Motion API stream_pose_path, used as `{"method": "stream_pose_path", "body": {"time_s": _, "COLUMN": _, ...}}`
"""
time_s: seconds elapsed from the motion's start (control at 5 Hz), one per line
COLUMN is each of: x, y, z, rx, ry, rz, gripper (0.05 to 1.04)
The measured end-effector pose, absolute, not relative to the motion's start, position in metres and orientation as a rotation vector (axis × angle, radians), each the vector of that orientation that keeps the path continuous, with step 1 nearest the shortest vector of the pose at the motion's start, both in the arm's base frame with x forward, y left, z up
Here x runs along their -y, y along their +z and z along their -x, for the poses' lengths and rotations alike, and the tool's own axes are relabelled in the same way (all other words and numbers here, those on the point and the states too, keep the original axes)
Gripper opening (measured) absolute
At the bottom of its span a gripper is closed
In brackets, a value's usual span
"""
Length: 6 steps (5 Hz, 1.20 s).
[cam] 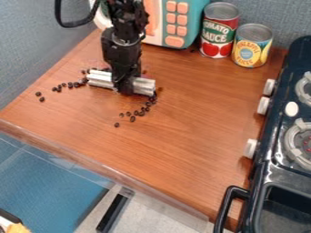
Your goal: Sweep into pile
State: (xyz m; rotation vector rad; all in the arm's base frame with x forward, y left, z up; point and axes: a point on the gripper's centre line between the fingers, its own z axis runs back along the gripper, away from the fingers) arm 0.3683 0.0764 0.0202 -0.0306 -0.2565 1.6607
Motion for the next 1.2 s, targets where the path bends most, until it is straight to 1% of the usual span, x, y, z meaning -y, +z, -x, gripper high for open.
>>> {"method": "stream_pose_path", "body": {"time_s": 0.2, "x": -0.076, "y": 0.022, "z": -0.370, "rx": 0.255, "ry": 1.671, "rz": 0.039, "gripper": 0.393}}
{"method": "stream_pose_path", "body": {"time_s": 0.4, "x": -0.073, "y": 0.031, "z": -0.371, "rx": 0.256, "ry": 1.672, "rz": 0.066, "gripper": 0.393}}
{"method": "stream_pose_path", "body": {"time_s": 0.6, "x": -0.068, "y": 0.070, "z": -0.371, "rx": 0.308, "ry": 1.659, "rz": 0.153, "gripper": 0.393}}
{"method": "stream_pose_path", "body": {"time_s": 0.8, "x": -0.055, "y": 0.100, "z": -0.351, "rx": 0.317, "ry": 1.573, "rz": 0.240, "gripper": 0.393}}
{"method": "stream_pose_path", "body": {"time_s": 1.0, "x": -0.043, "y": 0.093, "z": -0.315, "rx": 0.285, "ry": 1.517, "rz": 0.219, "gripper": 0.393}}
{"method": "stream_pose_path", "body": {"time_s": 1.2, "x": -0.026, "y": 0.062, "z": -0.273, "rx": 0.190, "ry": 1.466, "rz": 0.150, "gripper": 0.392}}
